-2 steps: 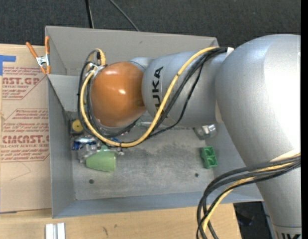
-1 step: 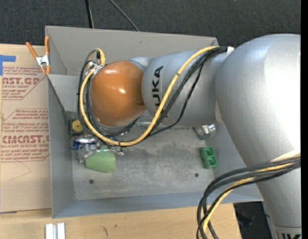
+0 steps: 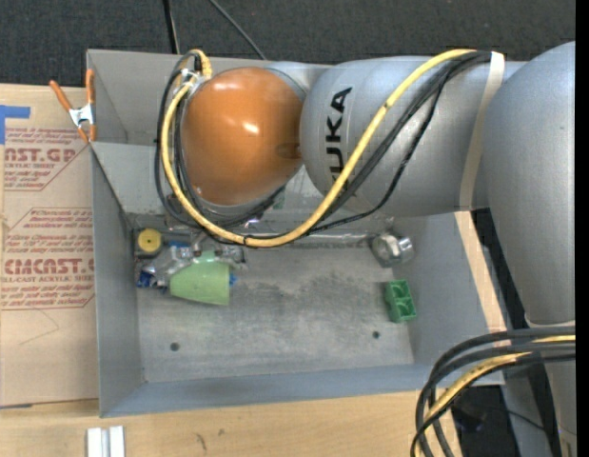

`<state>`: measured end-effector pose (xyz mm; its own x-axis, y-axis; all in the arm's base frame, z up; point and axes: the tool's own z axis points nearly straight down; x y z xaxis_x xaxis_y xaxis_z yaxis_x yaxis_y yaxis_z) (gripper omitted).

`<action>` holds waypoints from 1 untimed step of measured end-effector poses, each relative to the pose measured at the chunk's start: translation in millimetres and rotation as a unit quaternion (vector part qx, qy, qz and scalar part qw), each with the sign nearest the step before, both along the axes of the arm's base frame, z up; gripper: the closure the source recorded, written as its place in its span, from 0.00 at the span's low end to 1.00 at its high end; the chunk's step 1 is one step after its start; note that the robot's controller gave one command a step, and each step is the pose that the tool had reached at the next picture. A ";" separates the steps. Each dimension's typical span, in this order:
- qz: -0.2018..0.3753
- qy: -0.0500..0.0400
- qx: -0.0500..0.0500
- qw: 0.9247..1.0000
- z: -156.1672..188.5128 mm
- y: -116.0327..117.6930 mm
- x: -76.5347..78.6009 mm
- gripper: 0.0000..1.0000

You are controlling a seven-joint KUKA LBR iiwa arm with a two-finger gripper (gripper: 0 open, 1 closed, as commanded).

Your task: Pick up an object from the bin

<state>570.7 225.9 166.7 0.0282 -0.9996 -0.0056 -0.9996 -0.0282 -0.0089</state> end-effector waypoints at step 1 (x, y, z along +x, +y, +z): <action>-0.001 0.003 -0.001 1.000 14.1 1.4 0.3 1.00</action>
Offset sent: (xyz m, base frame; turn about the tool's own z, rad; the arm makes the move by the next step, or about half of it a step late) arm 0.0000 0.0000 0.0134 0.0000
